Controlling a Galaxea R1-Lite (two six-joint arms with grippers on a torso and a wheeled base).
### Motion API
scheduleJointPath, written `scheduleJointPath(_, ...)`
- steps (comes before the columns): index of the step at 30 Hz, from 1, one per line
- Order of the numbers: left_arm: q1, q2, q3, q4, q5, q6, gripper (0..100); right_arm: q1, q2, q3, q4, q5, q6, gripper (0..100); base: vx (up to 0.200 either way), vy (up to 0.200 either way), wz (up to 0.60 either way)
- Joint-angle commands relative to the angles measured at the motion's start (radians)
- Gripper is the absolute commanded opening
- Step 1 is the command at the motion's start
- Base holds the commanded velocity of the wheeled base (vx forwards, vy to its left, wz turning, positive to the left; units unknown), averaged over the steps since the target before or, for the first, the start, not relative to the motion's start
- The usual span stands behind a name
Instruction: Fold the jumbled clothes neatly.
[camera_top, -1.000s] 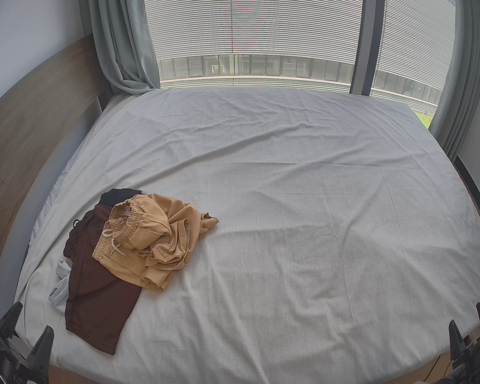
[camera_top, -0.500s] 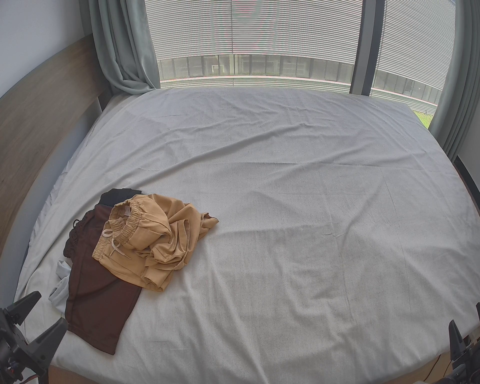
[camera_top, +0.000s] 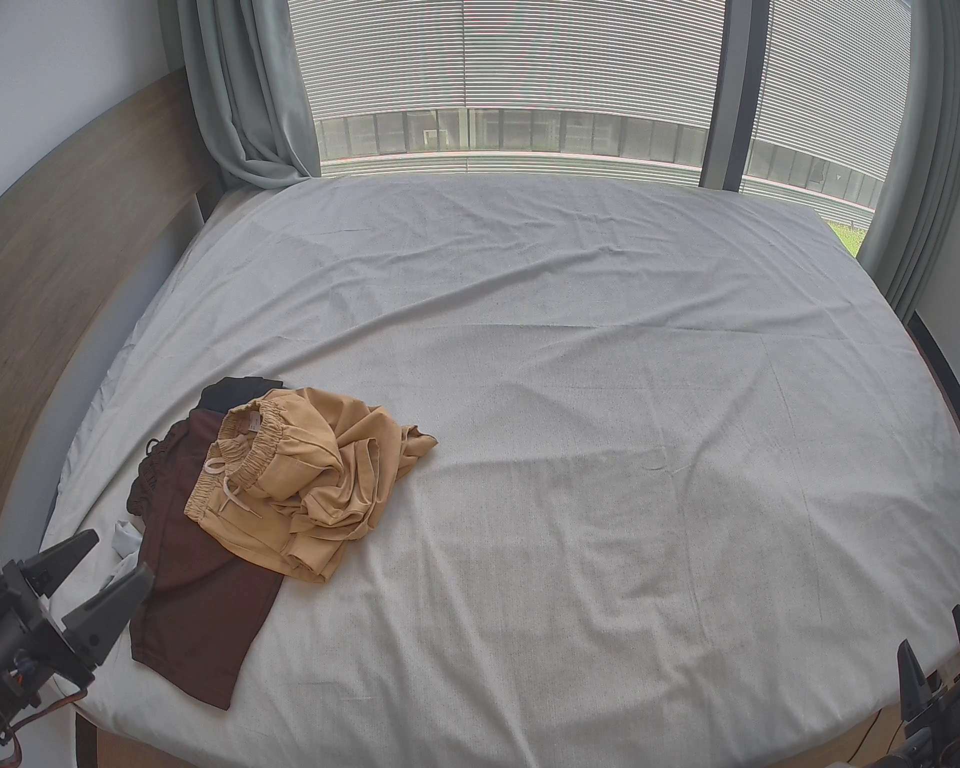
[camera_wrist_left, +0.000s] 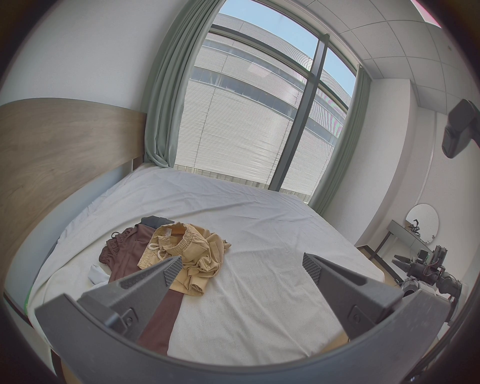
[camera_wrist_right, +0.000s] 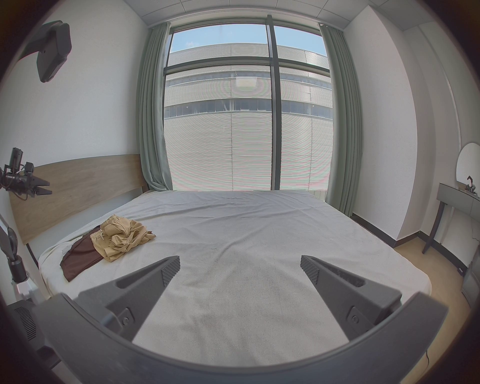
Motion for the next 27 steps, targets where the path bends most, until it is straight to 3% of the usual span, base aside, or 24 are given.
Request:
scheduleJointPath(1,0.039,0.135,-0.023,-0.033,-0.047,0.0,100,0.0,-0.016,0.013,0.0,0.0,0.0,100,0.0,0.0,0.0)
scheduleJointPath(3,0.06,0.156,-0.034,-0.036,-0.08,0.0,100,0.0,-0.016,0.013,0.0,0.0,0.0,100,0.0,0.0,0.0)
scheduleJointPath(5,0.112,0.203,-0.069,-0.036,-0.177,0.004,100,0.0,-0.016,0.013,0.0,0.0,0.0,100,0.0,0.0,0.0)
scheduleJointPath(7,0.117,0.206,-0.071,-0.036,-0.183,0.004,100,0.0,-0.016,0.013,0.0,0.0,0.0,100,0.0,0.0,0.0)
scheduleJointPath(8,0.184,0.256,-0.106,-0.036,-0.289,0.011,100,0.0,-0.016,0.013,0.0,0.0,-0.001,100,0.0,0.0,0.0)
scheduleJointPath(11,0.226,0.307,-0.143,-0.037,-0.36,0.011,100,0.0,-0.016,0.013,0.0,0.0,-0.001,100,0.0,0.0,0.0)
scheduleJointPath(21,0.269,0.465,-0.232,-0.045,-0.456,0.015,100,0.0,-0.016,0.015,0.0,0.0,-0.004,100,0.0,0.0,0.0)
scheduleJointPath(27,0.293,0.63,-0.258,-0.175,-0.488,0.017,100,0.0,-0.016,0.013,0.0,0.0,-0.004,100,0.0,0.0,0.0)
